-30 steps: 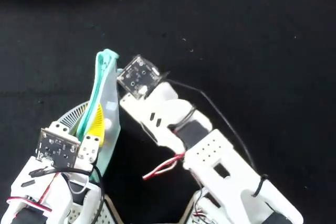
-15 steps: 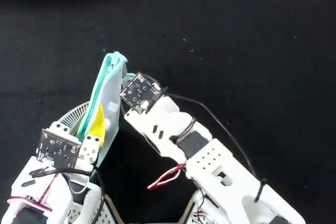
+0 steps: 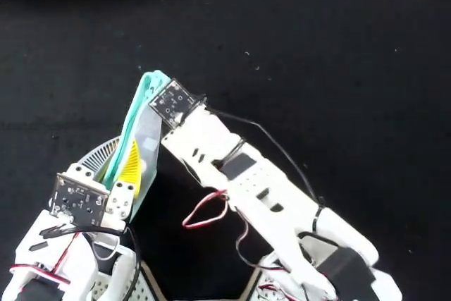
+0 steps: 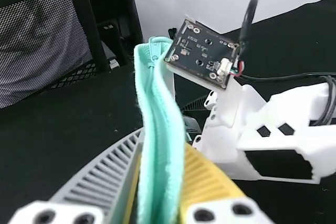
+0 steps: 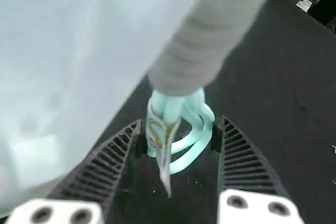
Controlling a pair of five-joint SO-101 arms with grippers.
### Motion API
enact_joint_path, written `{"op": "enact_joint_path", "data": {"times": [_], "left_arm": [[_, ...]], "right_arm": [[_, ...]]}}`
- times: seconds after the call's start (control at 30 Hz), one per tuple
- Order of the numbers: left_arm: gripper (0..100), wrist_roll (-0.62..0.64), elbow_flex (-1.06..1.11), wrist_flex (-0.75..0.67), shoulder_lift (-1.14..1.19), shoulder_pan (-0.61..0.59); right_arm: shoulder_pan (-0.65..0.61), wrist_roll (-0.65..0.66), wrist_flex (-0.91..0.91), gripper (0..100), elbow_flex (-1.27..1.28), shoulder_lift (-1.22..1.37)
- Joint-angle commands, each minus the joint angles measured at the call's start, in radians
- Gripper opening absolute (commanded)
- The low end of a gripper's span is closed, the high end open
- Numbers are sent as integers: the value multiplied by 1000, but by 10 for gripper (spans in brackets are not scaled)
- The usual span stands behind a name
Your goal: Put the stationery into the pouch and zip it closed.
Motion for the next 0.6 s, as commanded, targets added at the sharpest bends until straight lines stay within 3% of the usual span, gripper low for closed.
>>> {"op": "enact_joint_path", "data": {"times": [0.0,0.17,0.43,0.57], "left_arm": [[29,-5,-41,-5,-2,15],[29,-5,-39,-3,-2,15],[29,-5,-16,-5,-2,15],[29,-5,-18,-5,-2,15]], "right_arm": [[12,5,-23,172,-74,-7],[83,6,-17,11,-70,-97],[281,9,-17,12,-39,-338],[356,103,-23,12,-47,-369]]}}
